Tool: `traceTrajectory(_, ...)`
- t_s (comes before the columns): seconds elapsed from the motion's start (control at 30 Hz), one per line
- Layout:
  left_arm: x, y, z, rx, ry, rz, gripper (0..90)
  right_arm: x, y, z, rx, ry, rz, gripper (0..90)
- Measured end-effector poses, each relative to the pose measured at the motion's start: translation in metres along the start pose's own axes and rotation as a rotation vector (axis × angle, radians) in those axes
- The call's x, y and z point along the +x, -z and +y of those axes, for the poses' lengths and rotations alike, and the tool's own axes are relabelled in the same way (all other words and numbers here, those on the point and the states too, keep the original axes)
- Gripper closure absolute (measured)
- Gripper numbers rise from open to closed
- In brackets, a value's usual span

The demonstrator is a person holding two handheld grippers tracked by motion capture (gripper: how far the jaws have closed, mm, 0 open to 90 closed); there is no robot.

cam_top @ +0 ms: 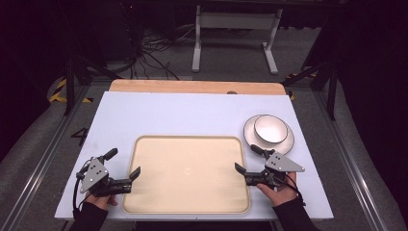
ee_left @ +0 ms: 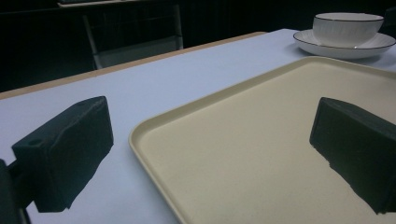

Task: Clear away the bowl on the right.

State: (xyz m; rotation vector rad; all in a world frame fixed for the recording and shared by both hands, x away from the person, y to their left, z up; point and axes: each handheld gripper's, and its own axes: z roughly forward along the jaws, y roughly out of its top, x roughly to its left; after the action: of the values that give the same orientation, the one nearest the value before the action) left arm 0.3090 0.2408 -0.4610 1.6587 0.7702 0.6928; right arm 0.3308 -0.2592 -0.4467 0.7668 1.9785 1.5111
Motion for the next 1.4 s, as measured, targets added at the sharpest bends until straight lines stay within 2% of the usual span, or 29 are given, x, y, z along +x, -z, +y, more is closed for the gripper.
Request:
traceTrajectory(0.4, 0.000, 0.000, 0.000, 0.002, 0.000, 0.000, 0.1, 0.001, -0.002, -0.002, 0.025, 0.003, 0.016, 13.6)
traceTrajectory(0.83, 0.000, 0.000, 0.000, 0.001, 0.001, -0.001, 0.1, 0.002, -0.002, 0.000, 0.023, 0.007, 0.024, 14.3)
traceTrajectory(1.07, 0.000, 0.000, 0.000, 0.003, -0.001, 0.000, 0.1, 0.008, 0.003, 0.010, 0.003, 0.040, 0.029, 14.2)
traceTrajectory(1.4, 0.000, 0.000, 0.000, 0.002, -0.002, 0.000, 0.2, 0.008, 0.007, 0.027, -0.044, 0.048, 0.026, 14.2)
